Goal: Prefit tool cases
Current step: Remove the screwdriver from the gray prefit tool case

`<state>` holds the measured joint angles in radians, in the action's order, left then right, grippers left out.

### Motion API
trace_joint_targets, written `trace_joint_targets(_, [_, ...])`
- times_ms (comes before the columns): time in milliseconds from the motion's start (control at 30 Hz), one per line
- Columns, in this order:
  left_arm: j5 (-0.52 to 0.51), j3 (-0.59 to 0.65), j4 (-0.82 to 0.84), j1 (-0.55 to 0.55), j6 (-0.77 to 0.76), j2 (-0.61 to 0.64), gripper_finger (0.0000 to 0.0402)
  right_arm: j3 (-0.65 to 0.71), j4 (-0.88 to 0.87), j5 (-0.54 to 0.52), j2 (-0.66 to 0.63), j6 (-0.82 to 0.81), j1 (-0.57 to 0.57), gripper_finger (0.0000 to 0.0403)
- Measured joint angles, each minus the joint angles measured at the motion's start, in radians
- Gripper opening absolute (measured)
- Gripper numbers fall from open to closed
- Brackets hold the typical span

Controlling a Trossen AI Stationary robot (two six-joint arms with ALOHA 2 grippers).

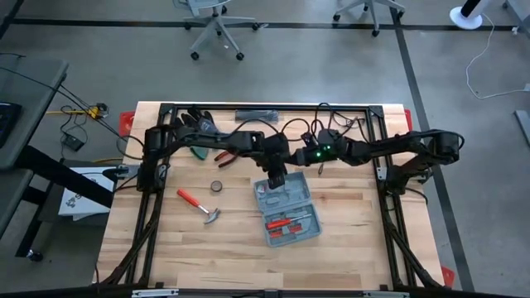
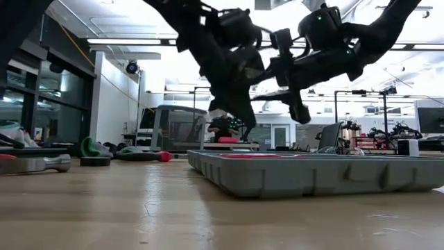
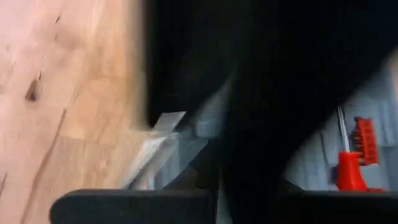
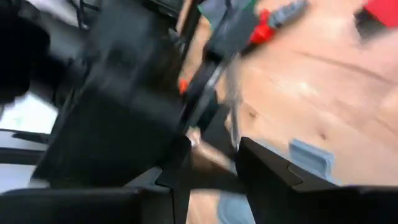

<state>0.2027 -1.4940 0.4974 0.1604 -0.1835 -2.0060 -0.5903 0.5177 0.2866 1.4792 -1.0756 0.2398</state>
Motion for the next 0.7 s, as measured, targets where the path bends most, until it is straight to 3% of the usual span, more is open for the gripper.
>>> trace_joint_targets(433, [-0.003,0.000,0.094,0.051,0.069,-0.005,0.0012,-0.001,-0.072,-0.050,0.000,0.001,-0.035,0.0123])
trace_joint_targets(700, [-0.010,0.001,0.226,0.014,0.281,0.066,0.0012,-0.002,-0.078,-0.032,-0.001,0.013,-0.038,0.0123])
